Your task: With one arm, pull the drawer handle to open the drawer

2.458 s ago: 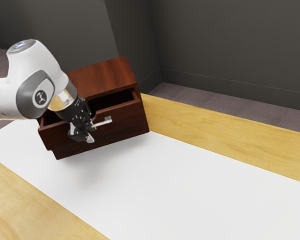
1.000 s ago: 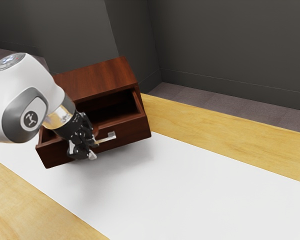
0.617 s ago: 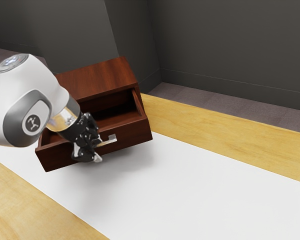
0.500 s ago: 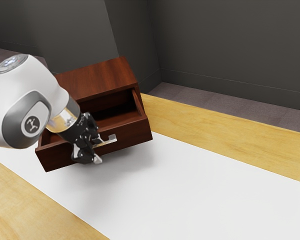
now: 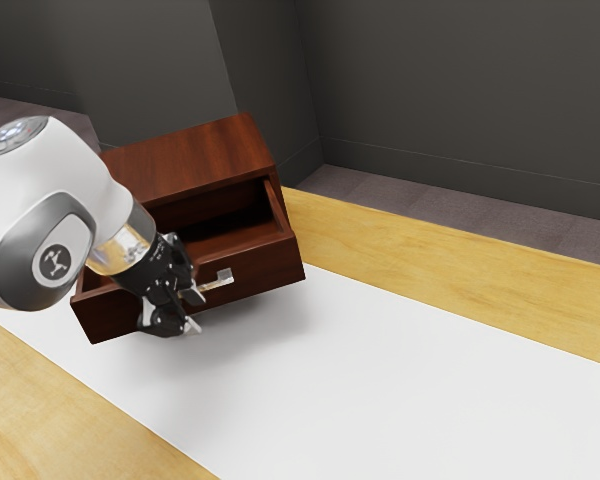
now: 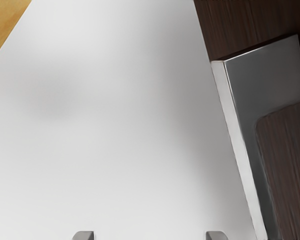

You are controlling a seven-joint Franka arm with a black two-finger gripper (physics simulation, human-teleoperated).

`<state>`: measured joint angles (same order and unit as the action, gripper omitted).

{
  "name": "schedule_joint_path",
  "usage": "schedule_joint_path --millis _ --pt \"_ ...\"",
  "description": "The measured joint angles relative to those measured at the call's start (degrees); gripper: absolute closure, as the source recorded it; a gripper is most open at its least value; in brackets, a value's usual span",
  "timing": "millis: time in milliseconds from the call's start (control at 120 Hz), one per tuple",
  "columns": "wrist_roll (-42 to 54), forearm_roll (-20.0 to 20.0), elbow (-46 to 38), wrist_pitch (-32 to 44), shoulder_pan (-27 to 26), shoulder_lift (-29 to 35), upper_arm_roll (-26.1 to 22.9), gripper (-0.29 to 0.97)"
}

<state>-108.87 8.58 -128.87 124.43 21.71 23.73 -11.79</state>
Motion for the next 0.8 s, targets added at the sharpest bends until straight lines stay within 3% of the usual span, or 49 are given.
schedule_joint_path --millis 100,233,292,350,433,608,800 --pt "0.3 -1.3 5.7 -1.6 -0.2 -0.7 -1.0 0.23" --pt "1.3 -4.3 33.8 -15.9 -0.3 -7.7 -1.2 0.12" --pt "2.4 -5.2 38.1 -21.9 -6.5 -8.4 4.9 0.09" --pt "4.0 -5.8 39.4 -26.4 -13.2 -8.9 12.2 0.07" --pt "6.2 -6.1 37.4 -30.9 -16.4 -9.2 15.1 0.05" --pt "9.8 -6.3 35.0 -38.0 -17.7 -9.3 13.8 0.02" --pt "12.8 -7.2 32.7 -41.0 -17.8 -9.2 12.0 0.01"
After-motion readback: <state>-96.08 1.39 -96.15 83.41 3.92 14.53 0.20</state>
